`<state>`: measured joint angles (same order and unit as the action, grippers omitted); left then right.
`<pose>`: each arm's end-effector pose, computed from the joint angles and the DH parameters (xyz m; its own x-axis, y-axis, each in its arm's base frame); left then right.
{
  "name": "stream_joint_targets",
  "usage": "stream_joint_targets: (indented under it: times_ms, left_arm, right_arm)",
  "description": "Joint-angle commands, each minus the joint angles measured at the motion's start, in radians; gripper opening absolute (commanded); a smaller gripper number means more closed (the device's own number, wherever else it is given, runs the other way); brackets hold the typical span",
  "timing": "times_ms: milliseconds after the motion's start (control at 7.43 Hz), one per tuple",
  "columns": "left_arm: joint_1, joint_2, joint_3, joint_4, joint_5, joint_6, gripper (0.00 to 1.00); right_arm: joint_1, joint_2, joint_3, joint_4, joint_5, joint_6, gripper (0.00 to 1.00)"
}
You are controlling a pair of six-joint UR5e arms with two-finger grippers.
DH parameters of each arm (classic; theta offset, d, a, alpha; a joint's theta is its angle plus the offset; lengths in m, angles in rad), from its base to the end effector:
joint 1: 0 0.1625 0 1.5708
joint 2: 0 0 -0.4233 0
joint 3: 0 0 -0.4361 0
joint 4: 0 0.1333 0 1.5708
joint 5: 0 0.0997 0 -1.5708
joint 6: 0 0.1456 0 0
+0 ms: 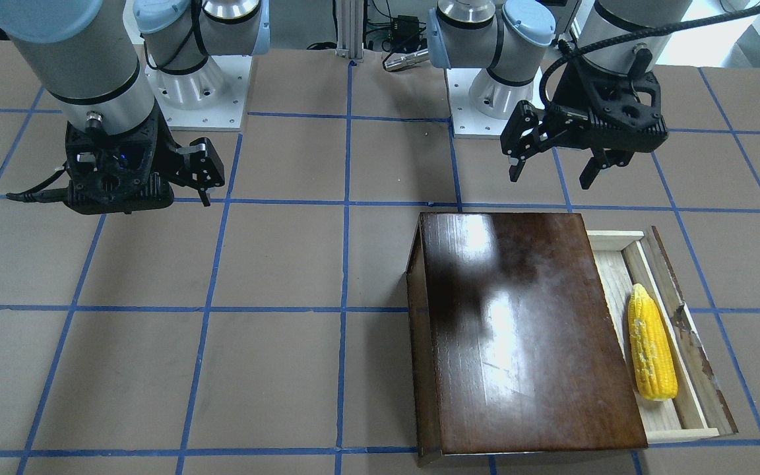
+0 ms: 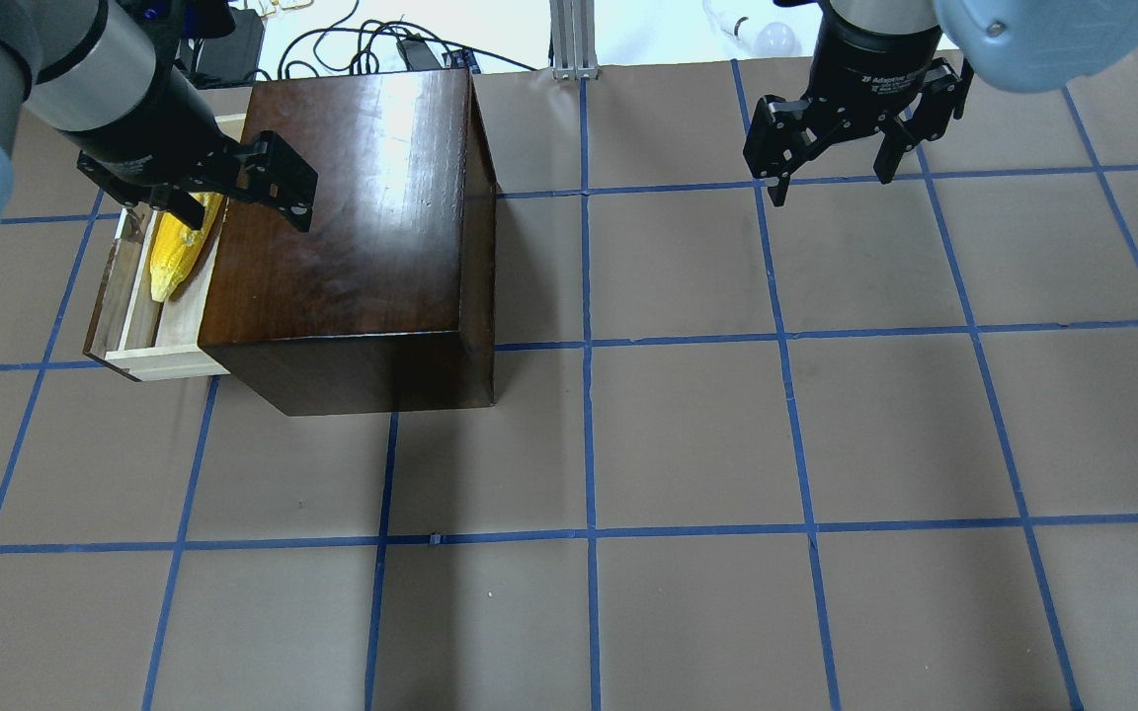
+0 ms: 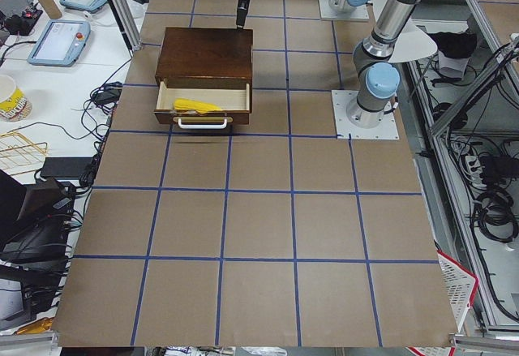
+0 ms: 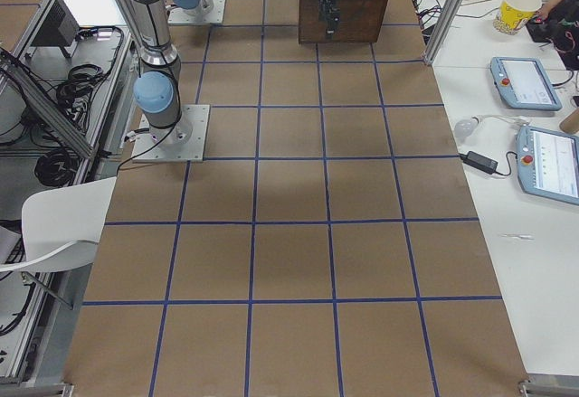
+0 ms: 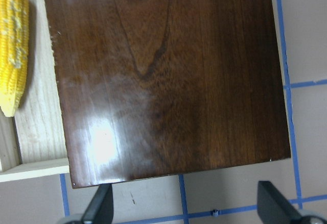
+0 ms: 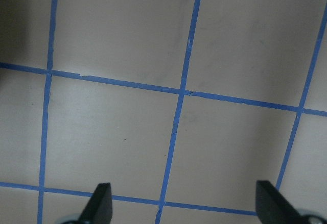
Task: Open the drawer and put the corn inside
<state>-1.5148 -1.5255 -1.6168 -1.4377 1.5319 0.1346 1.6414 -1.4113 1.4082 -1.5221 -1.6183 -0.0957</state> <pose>-0.1088 -0.5419 0.4540 -0.9964 0.0825 0.0205 0.0789 0.9876 -0.1360 0.1681 -0.5859 0.4319 -0.9849 -0.1675 0.0429 -0.1653 0.9850 0.0499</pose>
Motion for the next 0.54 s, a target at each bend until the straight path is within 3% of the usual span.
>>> stream_joint_targets:
  times_ms: [0, 404]
  left_arm:
    - [0.002, -0.025, 0.052, -0.029, 0.017, -0.003, 1.0]
    - [-0.008, -0.045, 0.071, -0.047, 0.034, -0.007, 1.0]
  right_arm:
    - [0.0, 0.0, 0.0, 0.0, 0.0, -0.001, 1.0]
    - [0.0, 0.0, 0.0, -0.001, 0.0, -0.001, 1.0]
